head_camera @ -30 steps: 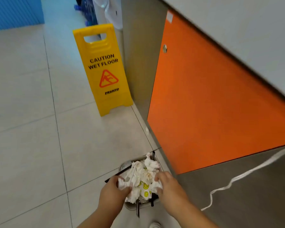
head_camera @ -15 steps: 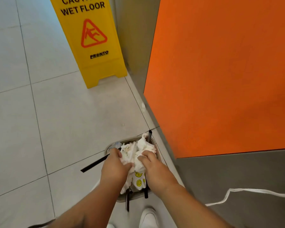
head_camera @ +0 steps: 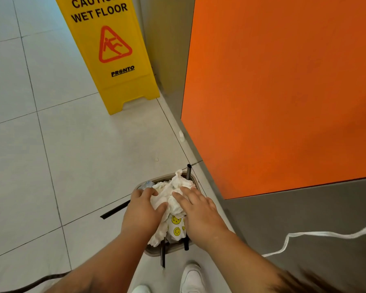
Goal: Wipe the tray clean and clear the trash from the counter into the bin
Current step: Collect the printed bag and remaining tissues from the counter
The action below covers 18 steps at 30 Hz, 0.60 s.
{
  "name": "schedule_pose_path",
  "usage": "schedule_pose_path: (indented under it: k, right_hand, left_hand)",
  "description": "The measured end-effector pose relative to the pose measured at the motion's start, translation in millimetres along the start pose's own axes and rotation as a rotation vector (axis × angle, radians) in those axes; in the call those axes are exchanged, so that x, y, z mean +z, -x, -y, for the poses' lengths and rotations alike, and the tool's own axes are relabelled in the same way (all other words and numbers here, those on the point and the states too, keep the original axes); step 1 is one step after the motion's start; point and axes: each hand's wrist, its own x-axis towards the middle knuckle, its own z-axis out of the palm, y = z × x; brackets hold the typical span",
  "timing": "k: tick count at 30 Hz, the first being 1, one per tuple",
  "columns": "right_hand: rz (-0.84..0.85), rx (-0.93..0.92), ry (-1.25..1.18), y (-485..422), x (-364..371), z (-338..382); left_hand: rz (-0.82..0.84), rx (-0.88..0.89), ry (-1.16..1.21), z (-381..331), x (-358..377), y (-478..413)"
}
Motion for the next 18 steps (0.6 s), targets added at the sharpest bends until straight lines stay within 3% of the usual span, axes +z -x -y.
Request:
schedule_pose_path:
  k: [18]
  right_hand:
    - [-0.065,0.014,-0.075,12,-8,2]
  left_hand:
    - [-0.045,0.012,-0.004,0,-4,-4]
